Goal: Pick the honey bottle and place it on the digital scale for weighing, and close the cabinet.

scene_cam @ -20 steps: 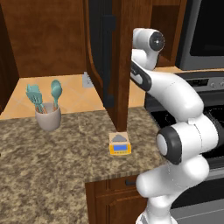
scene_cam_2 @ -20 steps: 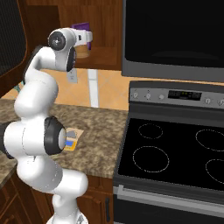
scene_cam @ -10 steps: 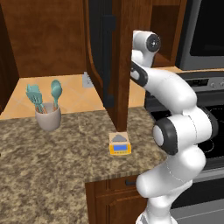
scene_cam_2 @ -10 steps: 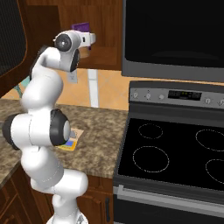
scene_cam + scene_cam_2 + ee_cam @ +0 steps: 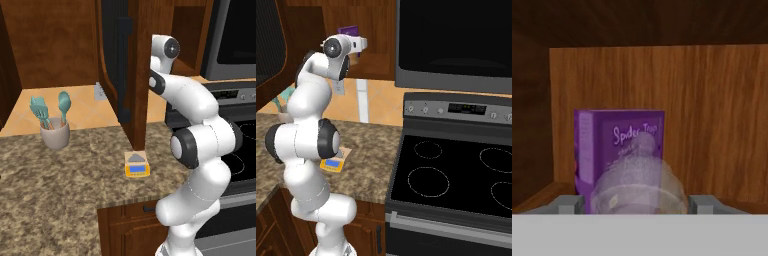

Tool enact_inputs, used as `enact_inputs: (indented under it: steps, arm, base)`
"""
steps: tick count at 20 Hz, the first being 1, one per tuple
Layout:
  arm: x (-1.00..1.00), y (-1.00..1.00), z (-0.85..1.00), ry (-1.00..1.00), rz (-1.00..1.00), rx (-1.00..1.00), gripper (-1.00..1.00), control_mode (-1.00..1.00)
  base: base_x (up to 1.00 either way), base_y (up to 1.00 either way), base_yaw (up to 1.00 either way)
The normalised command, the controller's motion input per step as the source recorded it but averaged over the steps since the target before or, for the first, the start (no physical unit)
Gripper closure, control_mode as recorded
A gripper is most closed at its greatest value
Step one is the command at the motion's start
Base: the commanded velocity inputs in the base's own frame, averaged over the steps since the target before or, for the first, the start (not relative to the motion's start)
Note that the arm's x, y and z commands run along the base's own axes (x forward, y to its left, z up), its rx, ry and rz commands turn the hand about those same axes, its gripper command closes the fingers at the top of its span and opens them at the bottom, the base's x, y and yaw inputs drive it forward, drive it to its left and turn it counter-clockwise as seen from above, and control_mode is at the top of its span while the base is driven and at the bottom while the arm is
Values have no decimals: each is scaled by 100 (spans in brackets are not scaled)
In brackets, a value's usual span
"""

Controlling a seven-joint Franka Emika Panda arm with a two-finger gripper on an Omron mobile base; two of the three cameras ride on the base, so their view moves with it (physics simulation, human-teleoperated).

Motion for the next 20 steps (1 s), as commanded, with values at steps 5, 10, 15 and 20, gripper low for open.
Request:
enact_inputs:
  steps: [5, 10, 15, 20]
  arm:
    - [-6, 0, -16, 2, 2, 0, 100, -100]
    - [-63, 0, -9, -1, 1, 0, 100, -100]
    - [-94, 0, -6, -8, 0, 0, 100, -100]
    - [-92, 0, 0, -9, 0, 0, 100, -100]
  base:
    - [0, 0, 0]
    - [0, 0, 0]
    - [0, 0, 0]
    - [0, 0, 0]
